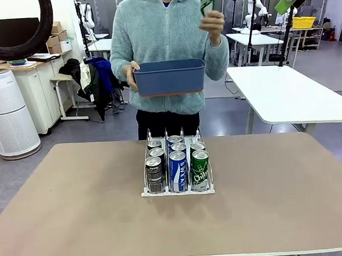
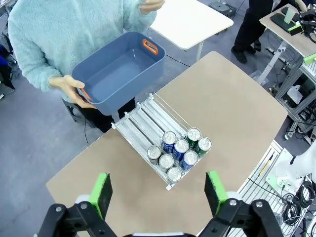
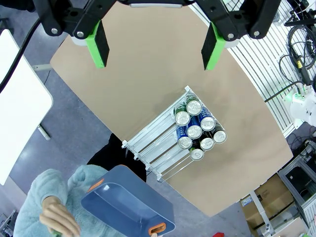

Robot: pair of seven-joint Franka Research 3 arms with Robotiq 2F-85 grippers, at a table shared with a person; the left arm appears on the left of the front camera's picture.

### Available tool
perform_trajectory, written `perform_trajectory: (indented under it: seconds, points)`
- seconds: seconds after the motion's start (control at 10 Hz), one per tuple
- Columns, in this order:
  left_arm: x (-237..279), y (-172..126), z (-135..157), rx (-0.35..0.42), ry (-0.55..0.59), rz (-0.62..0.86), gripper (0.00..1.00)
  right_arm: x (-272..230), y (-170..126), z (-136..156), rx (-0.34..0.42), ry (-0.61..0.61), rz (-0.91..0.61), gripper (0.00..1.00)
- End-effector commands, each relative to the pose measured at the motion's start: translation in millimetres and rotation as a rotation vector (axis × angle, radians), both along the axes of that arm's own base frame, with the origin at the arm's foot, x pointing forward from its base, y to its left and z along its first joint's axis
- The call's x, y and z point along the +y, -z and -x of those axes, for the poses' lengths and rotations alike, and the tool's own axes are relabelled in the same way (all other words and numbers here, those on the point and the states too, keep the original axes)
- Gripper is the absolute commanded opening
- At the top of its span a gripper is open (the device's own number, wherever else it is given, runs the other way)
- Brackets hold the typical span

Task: Fill the beverage cans into the dispenser.
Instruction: Pick up the Sprite handed by the human.

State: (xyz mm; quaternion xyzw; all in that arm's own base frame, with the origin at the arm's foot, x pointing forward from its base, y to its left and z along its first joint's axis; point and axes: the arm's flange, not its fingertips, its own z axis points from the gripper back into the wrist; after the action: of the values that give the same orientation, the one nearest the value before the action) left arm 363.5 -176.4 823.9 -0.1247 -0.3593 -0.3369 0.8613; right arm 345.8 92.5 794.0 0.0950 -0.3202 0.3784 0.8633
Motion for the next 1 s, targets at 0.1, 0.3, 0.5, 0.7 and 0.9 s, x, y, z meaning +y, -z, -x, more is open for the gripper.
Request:
perform_trajectory:
  seconds: [0.1, 0.3, 0.5, 0.7, 0.9]
  points:
    - [1.7, -0.5, 0.3, 0.001, -0.006, 0.004, 1.0, 0.4, 0.0, 0.4, 0.003, 0.005, -0.005, 1.0]
    - [1.7, -0.5, 0.3, 0.001, -0.006, 0.004, 1.0, 0.4, 0.0, 0.4, 0.003, 0.005, -0.005, 1.0]
    - [1.7, -0.5, 0.3, 0.001, -0.006, 0.004, 1.0, 0.4, 0.0, 0.4, 0.003, 0.005, -0.005, 1.0]
    - [1.7, -0.5, 0.3, 0.001, -0.006, 0.004, 1.0, 0.4, 0.0, 0.4, 0.003, 0.005, -0.005, 1.0]
    - [1.7, -0.5, 0.3, 0.001, -0.006, 0.004, 1.0, 0.4, 0.0, 0.4, 0.003, 0.005, -0.005, 1.0]
